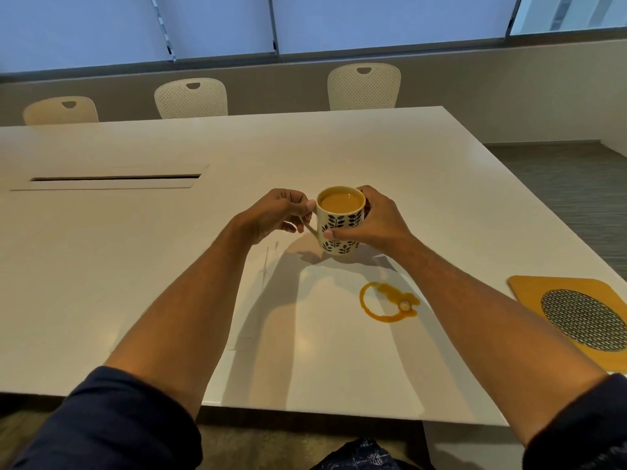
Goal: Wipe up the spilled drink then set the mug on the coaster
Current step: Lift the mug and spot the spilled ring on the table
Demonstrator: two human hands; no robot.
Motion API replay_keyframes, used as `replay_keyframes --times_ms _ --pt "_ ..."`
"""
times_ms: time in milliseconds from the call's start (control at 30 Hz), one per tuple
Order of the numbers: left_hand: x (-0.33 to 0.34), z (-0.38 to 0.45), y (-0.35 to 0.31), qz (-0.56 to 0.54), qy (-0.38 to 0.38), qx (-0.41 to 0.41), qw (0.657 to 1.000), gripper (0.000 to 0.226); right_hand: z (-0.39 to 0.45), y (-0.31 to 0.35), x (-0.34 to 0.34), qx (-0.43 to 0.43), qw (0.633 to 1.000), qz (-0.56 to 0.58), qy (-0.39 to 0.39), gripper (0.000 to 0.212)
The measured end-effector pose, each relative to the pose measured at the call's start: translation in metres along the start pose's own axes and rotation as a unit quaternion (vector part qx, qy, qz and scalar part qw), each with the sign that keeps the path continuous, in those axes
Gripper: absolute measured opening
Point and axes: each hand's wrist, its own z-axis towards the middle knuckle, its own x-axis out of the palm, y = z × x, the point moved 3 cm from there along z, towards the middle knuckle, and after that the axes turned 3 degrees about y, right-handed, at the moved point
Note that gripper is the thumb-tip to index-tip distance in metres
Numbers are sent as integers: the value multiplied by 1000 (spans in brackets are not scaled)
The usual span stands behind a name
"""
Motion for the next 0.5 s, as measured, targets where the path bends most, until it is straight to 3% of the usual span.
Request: replay_keyframes --times_ms 500 --pt "-29 24 33 -12 -63 -37 997 23 36 -14 39 17 999 -17 22 90"
